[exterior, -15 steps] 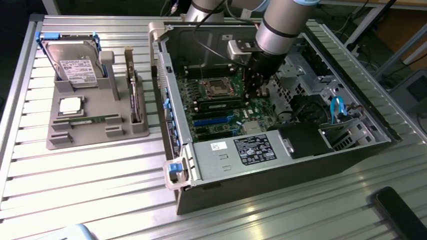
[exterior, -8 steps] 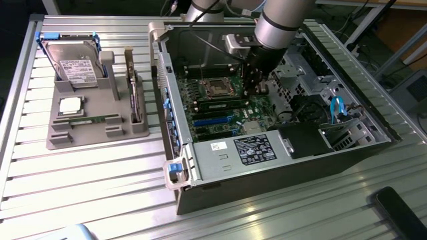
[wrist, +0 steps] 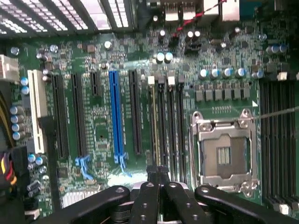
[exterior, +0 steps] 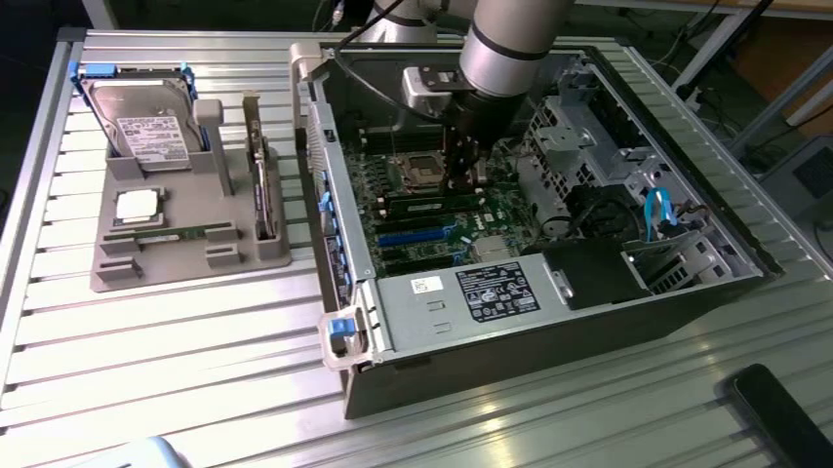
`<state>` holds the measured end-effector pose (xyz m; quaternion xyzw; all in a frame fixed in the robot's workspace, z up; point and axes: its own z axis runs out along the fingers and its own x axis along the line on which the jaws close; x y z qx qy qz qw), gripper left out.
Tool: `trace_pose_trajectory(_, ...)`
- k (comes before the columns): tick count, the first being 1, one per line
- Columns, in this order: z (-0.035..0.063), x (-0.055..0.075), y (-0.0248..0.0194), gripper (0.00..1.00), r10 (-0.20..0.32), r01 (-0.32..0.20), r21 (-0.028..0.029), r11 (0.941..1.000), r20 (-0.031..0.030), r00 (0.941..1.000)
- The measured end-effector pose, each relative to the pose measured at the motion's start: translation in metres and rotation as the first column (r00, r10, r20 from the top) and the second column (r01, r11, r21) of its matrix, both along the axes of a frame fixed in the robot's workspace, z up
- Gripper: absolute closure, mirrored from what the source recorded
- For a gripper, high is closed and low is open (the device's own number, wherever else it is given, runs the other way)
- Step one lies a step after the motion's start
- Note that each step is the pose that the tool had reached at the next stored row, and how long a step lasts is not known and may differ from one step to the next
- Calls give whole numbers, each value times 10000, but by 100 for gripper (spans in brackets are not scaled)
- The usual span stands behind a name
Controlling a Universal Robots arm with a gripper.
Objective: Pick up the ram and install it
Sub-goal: 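Insert the ram into the slot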
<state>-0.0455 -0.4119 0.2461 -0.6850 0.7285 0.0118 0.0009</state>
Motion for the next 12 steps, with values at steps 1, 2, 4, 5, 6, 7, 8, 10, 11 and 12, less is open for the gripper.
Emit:
trace_pose_trajectory(1,0,-53,0,89,0,0,-6,10000,2,10000)
trace_pose_trajectory(2,0,-57,0,89,0,0,-7,10000,4,10000)
trace_pose_trajectory(4,0,-58,0,89,1,-1,-8,10000,3,10000)
trace_pose_trajectory(5,-9,-62,1,89,-1,1,-5,10000,4,10000)
trace_pose_trajectory(6,-16,-68,3,89,0,0,-9,10000,3,10000)
trace_pose_trajectory(7,-29,-79,5,89,0,0,-15,10000,3,10000)
trace_pose_trajectory(8,-39,-84,5,89,1,-1,-19,10000,3,10000)
trace_pose_trajectory(10,-56,-85,5,89,0,0,-28,10000,4,10000)
trace_pose_trajectory(11,-70,-85,5,89,0,0,-52,10000,3,10000)
trace_pose_trajectory(12,-82,-85,5,89,0,0,-68,10000,3,10000)
